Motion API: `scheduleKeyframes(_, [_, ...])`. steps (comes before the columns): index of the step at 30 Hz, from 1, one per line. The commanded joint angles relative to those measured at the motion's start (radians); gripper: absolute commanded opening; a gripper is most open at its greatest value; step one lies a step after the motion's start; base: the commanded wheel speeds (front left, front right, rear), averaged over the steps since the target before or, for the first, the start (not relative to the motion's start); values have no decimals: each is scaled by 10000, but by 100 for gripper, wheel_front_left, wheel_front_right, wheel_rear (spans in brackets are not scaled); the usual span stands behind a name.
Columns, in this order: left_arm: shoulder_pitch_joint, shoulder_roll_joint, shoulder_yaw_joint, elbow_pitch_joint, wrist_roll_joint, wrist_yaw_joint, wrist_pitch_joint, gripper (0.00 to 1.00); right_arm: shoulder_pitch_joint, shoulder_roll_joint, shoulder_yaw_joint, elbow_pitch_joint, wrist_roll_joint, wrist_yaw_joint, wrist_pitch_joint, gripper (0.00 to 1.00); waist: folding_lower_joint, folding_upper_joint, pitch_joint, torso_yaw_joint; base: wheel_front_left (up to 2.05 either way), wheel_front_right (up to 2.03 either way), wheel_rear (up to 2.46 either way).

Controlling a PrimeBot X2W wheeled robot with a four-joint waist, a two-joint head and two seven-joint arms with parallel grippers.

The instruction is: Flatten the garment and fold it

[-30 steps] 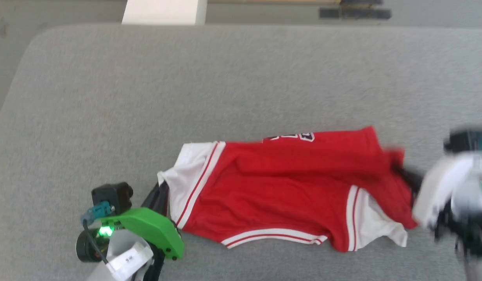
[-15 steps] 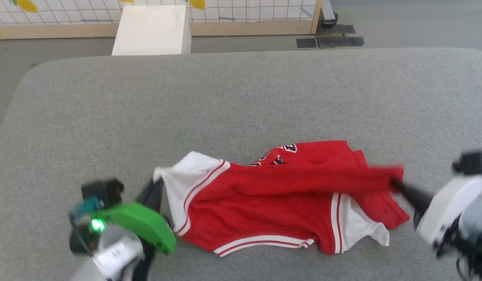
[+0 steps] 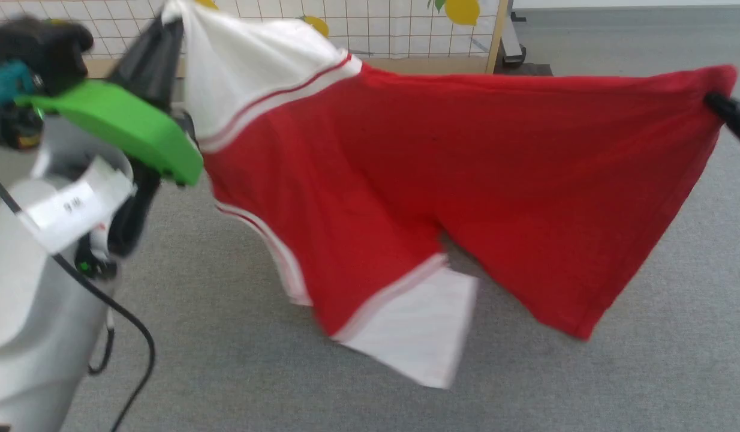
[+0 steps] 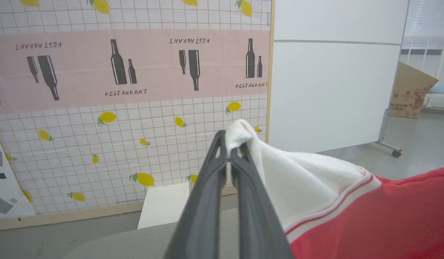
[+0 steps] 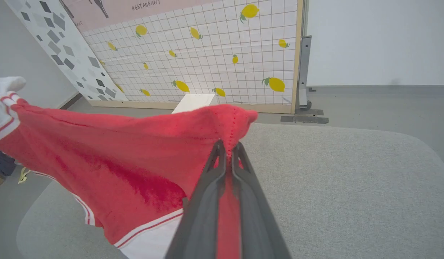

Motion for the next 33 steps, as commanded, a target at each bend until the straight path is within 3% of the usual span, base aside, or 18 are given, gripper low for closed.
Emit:
scheduleKeyframes(1, [-417,104,11,156,134,-94,88,0,-259,-39,-64,95,-4,-13,76,0,1,0,-14,9,0,0,0])
scheduleKeyframes(9, [-1918,40,-187,1168,244,-428,494,0,-984,137,-124,311,-132,-13,556,0,1,0,385,11,0,0,0])
scheduleKeyframes(15, [-3527,-15,-454,2376,567,-651,1003,0,-2195,219,16,672,-696,-13,750,0,1,0,1466,10,0,0,0])
scheduleKeyframes(22, [-6775,12,-772,3795,1535,-920,1534,0,-5371,430,585,1957,-1930,-13,555,0,1,0,3672,-346,0,0,0])
scheduleKeyframes(33, [-11307,-363,-1059,5421,3475,-357,539,0,-10376,1201,21,4808,-4085,-13,-1771,0,1,0,6034,-552,0,0,0])
